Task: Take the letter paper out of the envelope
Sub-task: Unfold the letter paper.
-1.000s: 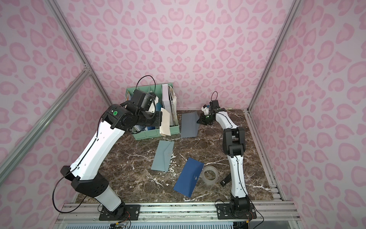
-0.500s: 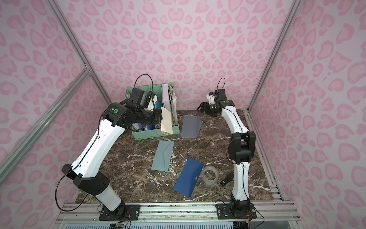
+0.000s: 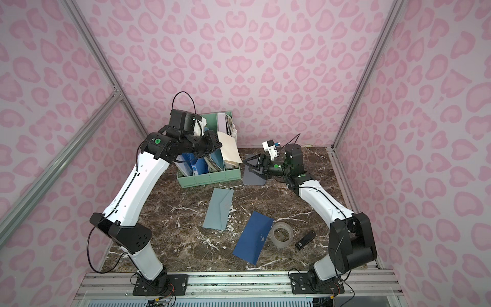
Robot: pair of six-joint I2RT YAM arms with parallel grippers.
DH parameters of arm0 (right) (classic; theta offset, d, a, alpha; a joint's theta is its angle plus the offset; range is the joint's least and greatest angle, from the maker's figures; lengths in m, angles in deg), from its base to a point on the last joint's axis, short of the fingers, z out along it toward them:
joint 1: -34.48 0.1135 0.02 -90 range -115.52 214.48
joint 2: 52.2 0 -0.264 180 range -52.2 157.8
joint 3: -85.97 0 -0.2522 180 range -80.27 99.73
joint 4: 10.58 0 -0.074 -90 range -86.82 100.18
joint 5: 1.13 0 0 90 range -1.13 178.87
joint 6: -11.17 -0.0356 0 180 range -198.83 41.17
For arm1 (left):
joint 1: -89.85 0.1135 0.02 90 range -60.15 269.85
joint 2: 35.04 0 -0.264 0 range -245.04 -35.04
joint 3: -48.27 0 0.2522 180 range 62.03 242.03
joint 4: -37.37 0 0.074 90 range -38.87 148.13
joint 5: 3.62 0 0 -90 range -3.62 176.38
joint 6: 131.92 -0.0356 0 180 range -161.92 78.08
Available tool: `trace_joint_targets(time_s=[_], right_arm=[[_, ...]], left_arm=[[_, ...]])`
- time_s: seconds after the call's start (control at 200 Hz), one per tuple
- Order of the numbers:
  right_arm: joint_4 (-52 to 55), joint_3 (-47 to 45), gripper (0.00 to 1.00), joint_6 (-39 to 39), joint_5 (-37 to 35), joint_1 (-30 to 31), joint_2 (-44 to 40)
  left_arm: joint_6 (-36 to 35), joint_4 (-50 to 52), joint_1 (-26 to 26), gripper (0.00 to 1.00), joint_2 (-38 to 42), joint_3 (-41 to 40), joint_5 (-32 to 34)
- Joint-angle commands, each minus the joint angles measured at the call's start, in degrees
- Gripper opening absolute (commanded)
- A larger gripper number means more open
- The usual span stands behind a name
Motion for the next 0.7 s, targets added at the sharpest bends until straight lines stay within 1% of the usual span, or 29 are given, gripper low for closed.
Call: trace_joint_targets(time_s=[0.0, 0.135, 0.24, 0.37, 0.44, 0.645, 0.695], right_arm=[[-10.0, -1.3, 0.79, -9.6, -0.1, 0.4, 0.3], [-9.7, 0.4, 0.77, -10.3, -0.5, 0.3, 1.4], [-11.5, 1.4, 0.71, -12.0, -0.6, 0.4, 2.2], [-10.7, 2.3, 0.64, -12.1, -0.6, 0.5, 3.1], [-12.3, 1.9, 0.59, -13.6, -0.6, 0.5, 3.4], [-13.0, 3.0, 0.52, -14.4, -0.9, 0.5, 3.8], [-13.0, 2.9, 0.48, -14.6, -0.9, 0.4, 3.8]], left_arm=[[2.6, -3.3, 0.1, 0.00, -0.6, 0.3, -3.1], [3.0, -4.0, 0.1, 0.00, -0.8, 0.1, -3.5], [3.4, -4.9, 0.0, 0.00, -0.4, -1.3, -3.9], [3.8, -6.3, 0.0, 0.00, 0.6, -3.9, -4.1], [4.2, -6.9, 0.0, 0.00, 0.9, -4.8, -4.4], [4.3, -7.6, -0.3, 0.00, 1.2, -6.4, -4.8], [4.5, -7.9, -0.3, 0.00, 1.2, -6.7, -4.8]])
